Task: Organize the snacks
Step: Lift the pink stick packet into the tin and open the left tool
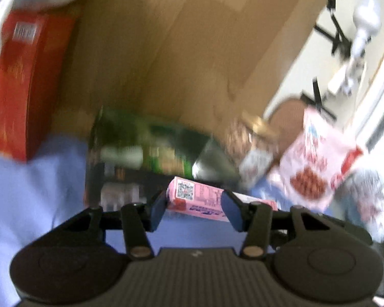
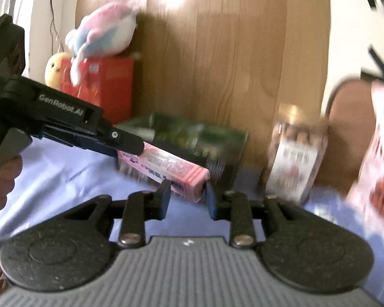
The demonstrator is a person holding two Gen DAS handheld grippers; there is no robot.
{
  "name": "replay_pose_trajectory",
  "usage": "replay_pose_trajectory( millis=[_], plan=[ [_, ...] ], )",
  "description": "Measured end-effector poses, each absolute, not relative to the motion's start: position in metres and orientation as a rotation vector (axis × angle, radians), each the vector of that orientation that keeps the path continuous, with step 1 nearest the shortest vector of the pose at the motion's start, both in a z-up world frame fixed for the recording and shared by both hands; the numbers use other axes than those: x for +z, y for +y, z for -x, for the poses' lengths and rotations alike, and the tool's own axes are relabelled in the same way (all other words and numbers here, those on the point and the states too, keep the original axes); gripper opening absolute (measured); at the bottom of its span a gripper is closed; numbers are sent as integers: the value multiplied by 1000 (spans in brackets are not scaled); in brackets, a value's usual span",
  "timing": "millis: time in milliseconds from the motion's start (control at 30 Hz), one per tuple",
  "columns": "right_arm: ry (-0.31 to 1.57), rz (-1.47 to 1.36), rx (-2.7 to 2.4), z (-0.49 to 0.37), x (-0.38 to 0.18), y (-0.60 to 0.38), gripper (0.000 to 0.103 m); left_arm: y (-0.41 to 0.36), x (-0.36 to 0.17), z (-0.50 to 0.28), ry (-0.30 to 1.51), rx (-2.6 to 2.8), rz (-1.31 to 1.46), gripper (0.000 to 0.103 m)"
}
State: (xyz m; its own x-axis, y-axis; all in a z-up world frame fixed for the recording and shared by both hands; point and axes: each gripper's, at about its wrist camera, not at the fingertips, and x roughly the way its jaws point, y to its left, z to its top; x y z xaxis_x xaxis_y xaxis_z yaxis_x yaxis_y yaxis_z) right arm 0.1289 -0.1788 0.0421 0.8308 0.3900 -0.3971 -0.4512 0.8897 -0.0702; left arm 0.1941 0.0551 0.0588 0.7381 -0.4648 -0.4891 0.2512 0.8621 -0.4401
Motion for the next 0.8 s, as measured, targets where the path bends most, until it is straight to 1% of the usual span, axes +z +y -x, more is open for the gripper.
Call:
replay_pose_trajectory(
  millis=[167,267,300,433,533,633,733,800],
  plan=[
    [333,184,421,-175,51,-164,33,58,67,-234,577,-337,374,49],
    [349,212,398,-203,41,-151,34,54,56,-257,601,-286,363,49],
    [357,220,390,-209,36,-149,35,52,52,-263,610,-268,358,51],
    [370,223,367,-225,28,-143,35,45,39,-274,639,-240,328,53],
    [351,186,374,-215,35,-151,35,42,43,-267,630,-263,341,54],
    [339,125,399,-192,47,-166,35,44,55,-243,601,-287,353,54],
    [385,-11,455,-158,51,-193,35,43,64,-208,602,-337,367,54],
    [450,-117,496,-133,43,-212,38,42,63,-183,631,-378,358,54]
  ],
)
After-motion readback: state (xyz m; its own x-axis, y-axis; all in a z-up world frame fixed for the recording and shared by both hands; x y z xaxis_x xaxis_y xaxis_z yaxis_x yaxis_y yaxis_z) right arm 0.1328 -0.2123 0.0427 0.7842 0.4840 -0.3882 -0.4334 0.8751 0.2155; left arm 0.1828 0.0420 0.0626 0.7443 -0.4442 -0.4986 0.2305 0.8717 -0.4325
